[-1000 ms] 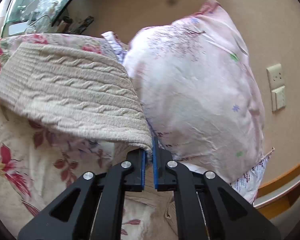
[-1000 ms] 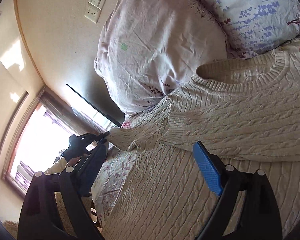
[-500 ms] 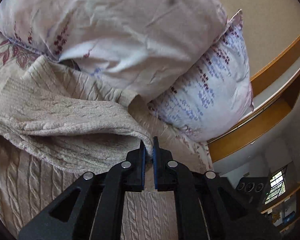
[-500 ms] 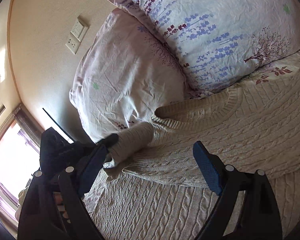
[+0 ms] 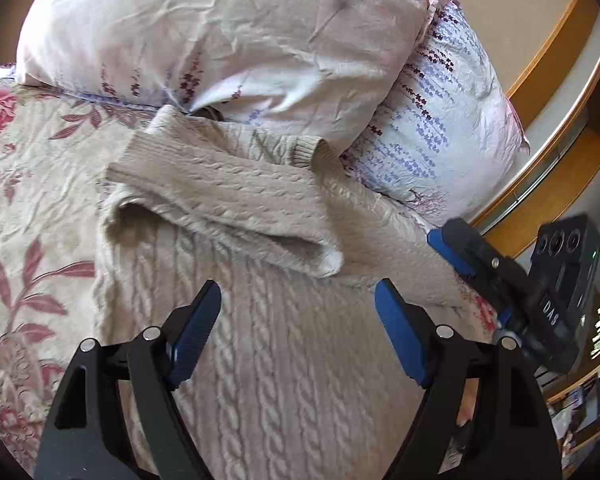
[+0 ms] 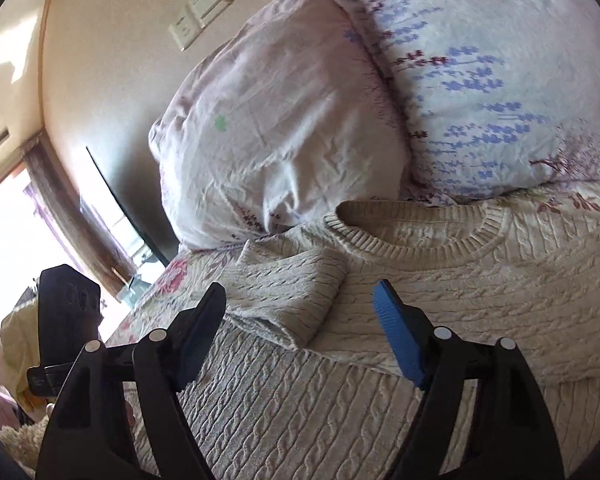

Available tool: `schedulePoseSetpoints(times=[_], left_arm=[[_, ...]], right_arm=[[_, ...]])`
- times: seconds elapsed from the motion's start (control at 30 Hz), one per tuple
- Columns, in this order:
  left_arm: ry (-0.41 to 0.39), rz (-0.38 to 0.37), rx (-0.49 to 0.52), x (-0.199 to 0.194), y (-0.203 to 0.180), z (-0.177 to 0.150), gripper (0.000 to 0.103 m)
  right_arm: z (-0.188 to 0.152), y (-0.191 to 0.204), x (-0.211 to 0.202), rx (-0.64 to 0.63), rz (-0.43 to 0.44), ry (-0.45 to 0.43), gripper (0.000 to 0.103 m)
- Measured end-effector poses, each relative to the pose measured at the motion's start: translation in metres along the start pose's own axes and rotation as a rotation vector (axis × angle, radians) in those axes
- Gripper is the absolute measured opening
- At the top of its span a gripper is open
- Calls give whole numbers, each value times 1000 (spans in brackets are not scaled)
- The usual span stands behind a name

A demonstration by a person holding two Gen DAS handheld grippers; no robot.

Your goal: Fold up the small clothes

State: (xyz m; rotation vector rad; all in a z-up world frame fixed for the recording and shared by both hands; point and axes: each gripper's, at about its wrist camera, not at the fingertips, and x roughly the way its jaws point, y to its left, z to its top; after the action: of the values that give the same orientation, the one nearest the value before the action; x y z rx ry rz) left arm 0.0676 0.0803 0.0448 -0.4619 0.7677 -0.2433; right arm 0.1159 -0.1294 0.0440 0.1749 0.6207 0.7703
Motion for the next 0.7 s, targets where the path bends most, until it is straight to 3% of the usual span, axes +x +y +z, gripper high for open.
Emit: schedulePoseSetpoints(times=[0.1,0.2,0.53,0.6,0.63,0.7], left_arm=[[-1,62,3,-14,12,-23,79],[5,45,-43,-23,24,-40,79],[-43,58,-42,-49,29,-57,79],[-43,69,-45,-51,32,-57,79],[-44,68,-50,-52,34,-58,79],[-46,65,-59,-53,36,-57,79]], right_arm=[[9,43,36,-175,25,115,67],[11,75,78,-316,8,200,57],[5,139,171,-437,47,329,53],[3,143,180,-459,-12,332,34],[4,140,183,-452,-36,334,17],[7,131,181,-420,-43,322,12]])
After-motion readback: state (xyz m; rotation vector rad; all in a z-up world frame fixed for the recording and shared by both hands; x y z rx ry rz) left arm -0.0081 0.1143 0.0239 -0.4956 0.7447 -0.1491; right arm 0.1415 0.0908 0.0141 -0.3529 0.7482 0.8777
